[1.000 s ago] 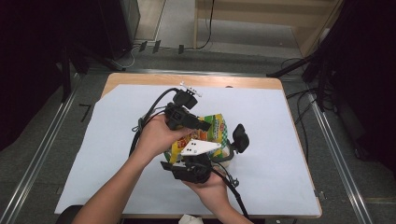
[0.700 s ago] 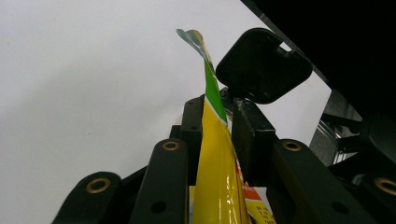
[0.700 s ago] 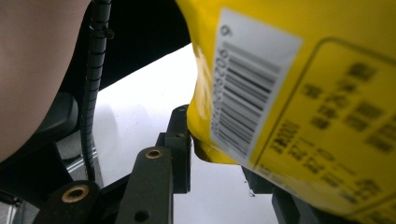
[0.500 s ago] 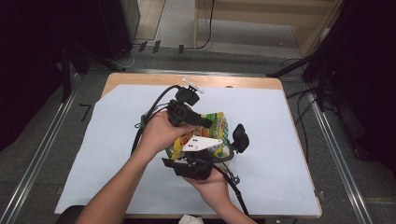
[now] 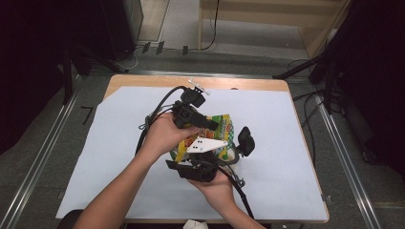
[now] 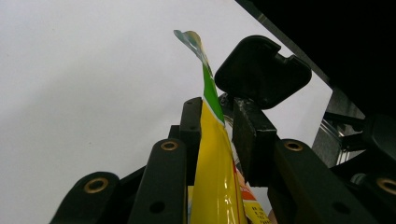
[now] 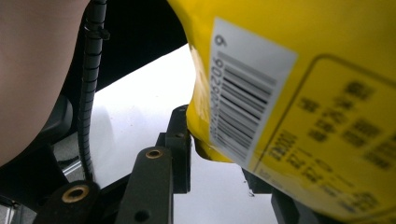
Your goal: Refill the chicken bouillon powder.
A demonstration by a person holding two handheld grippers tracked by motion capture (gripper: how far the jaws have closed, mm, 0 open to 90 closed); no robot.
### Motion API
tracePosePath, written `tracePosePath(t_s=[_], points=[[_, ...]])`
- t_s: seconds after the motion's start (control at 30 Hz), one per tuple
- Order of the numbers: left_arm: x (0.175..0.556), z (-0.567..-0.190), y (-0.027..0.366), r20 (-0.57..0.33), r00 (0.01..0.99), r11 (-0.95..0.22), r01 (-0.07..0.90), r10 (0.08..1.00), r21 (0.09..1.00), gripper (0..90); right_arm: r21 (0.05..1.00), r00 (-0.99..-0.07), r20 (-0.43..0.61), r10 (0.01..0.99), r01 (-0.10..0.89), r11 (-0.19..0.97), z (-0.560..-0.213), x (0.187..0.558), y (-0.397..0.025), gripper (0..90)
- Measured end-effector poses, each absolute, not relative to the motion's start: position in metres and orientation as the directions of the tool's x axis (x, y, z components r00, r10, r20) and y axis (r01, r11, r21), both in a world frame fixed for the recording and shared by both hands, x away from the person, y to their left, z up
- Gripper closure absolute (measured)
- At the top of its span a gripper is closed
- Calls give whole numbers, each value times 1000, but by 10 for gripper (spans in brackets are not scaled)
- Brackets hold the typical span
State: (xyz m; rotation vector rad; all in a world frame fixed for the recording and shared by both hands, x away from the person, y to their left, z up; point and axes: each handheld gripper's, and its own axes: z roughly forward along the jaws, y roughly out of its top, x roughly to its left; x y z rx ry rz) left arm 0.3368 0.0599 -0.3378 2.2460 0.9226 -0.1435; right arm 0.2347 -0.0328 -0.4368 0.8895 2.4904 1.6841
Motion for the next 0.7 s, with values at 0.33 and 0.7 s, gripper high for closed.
tracePosePath(t_s=[0.33,0.7], points=[[331,-336,59,-324,751,-510,639,575,576,745,857,-843,290,452,439,269,-436,232,-31,690],[332,-337,55,-329,756,-519,636,566,570,746,857,-838,295,460,445,261,-437,230,-34,690]])
